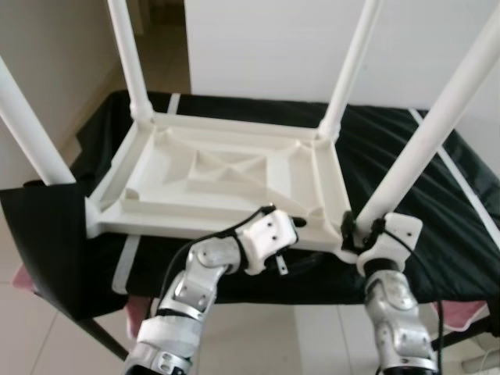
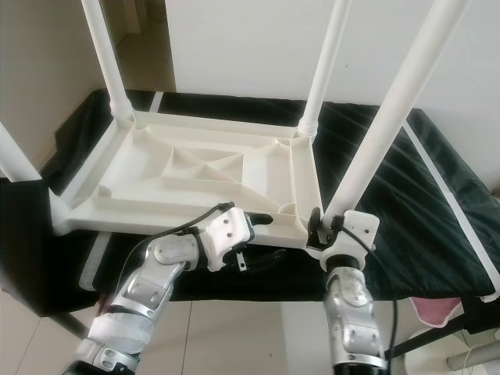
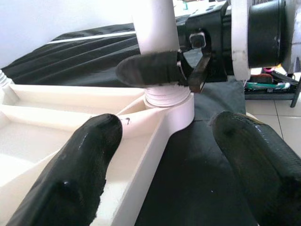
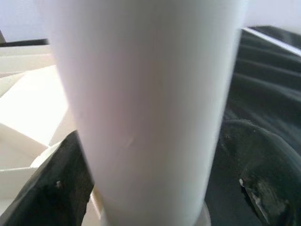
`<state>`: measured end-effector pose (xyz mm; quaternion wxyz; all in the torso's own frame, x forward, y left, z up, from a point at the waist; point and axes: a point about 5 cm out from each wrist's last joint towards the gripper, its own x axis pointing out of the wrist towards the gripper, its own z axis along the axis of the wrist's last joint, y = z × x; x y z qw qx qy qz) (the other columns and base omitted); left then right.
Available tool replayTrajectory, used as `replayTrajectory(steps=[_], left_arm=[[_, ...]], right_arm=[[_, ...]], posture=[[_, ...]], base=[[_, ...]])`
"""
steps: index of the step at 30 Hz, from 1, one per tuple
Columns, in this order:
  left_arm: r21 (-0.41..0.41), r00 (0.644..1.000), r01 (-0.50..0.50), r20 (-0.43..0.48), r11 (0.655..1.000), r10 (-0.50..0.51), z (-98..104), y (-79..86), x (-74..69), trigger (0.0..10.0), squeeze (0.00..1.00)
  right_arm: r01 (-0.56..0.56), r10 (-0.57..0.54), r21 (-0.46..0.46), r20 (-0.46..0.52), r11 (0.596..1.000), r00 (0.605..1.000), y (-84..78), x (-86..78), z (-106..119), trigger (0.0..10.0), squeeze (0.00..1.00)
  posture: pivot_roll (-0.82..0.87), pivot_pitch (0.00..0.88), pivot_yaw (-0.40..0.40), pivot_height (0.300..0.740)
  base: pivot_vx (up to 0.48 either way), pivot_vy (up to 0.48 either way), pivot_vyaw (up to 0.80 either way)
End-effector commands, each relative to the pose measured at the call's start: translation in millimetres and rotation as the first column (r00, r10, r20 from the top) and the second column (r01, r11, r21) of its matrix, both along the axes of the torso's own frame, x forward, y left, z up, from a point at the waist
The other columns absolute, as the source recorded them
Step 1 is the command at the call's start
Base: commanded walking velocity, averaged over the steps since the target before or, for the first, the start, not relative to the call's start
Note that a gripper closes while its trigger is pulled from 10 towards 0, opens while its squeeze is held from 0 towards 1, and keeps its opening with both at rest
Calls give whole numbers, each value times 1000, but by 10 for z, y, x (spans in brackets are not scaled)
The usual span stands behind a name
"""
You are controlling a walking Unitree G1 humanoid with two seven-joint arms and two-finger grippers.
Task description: Building children table
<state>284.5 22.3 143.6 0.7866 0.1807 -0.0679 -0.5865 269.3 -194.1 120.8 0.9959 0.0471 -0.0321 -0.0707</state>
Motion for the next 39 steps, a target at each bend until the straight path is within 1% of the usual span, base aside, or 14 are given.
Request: replayTrajectory(steps=[1, 2, 11, 13, 22, 24, 25, 26, 27, 29, 30, 37, 38, 39], left_arm=[[-69, 981, -190, 36, 979, 193, 26, 15, 97, 10000, 0], [-65, 985, -168, 22, 984, 170, 15, 8, 79, 10000, 0], [-57, 996, -75, -62, 996, 71, -51, 19, -32, 10000, 0], [-48, 996, -59, -73, 997, 55, -63, 28, -54, 10000, 0], [-49, 996, -51, -72, 998, 47, -54, 2, -76, 10000, 0], [-50, 996, -51, -73, 997, 47, -51, 1, -75, 10000, 0], [-51, 996, -53, -76, 997, 49, -49, 4, -74, 10000, 0], [-51, 996, -53, -76, 997, 49, -49, 4, -74, 10000, 0], [-52, 996, -55, -77, 997, 51, -47, 9, -70, 10000, 0], [-52, 996, -55, -77, 997, 51, -47, 9, -70, 10000, 0], [-52, 996, -58, -76, 997, 54, -42, 13, -66, 10000, 0], [-56, 995, -64, -79, 996, 60, -17, 20, -56, 10000, 0], [-56, 995, -62, -79, 997, 58, -15, 19, -55, 10000, 0], [-54, 995, -62, -78, 997, 58, -16, 17, -51, 10000, 0]], right_arm=[[-31, 31, 2, 1, 1000, 1000, -39, -19, -5, 10000, 424], [-80, 80, -15, 3, 997, 997, -91, -12, 3, 10000, 0], [-289, 289, -86, -4, 954, 957, -150, 43, 46, 10000, 0], [-399, 400, -146, -20, 905, 916, -142, 76, 58, 10000, 0], [-516, 515, -198, -62, 833, 855, -160, 170, 79, 10000, 0], [-527, 523, -195, -76, 827, 849, -176, 176, 63, 9255, 0], [-535, 529, -201, -89, 820, 844, -197, 179, 39, 4706, 0], [-535, 529, -201, -89, 820, 844, -197, 179, 39, 4706, 0], [-541, 532, -196, -101, 818, 841, -212, 179, 14, 2078, 0], [-541, 532, -196, -101, 818, 841, -212, 179, 14, 2078, 0], [-547, 536, -188, -111, 815, 837, -222, 173, -11, 0, 0], [-572, 559, -176, -122, 801, 820, -214, 142, -79, 0, 0], [-568, 553, -171, -129, 805, 823, -213, 141, -94, 10000, 0], [-559, 544, -162, -131, 813, 829, -212, 142, -104, 10000, 0]], posture=[[-49, 0, -45, 740], [-51, 0, -43, 740], [-51, 0, -37, 740], [-42, 0, -36, 740], [-32, 0, -37, 740], [-31, 0, -37, 740], [-32, 0, -35, 740], [-32, 0, -35, 740], [-32, 0, -36, 740], [-32, 0, -36, 740], [-32, 0, -35, 740], [-49, 0, -26, 740], [-54, 0, -21, 740], [-54, 0, -21, 740]], base=[[0, 0, 0], [0, 0, 0], [0, 0, 0], [0, 0, 0], [0, 0, 0], [0, 0, 0], [0, 0, 0], [0, 0, 0], [0, 0, 0], [0, 0, 0], [0, 0, 0], [0, 0, 0], [0, 0, 0], [0, 0, 0]])
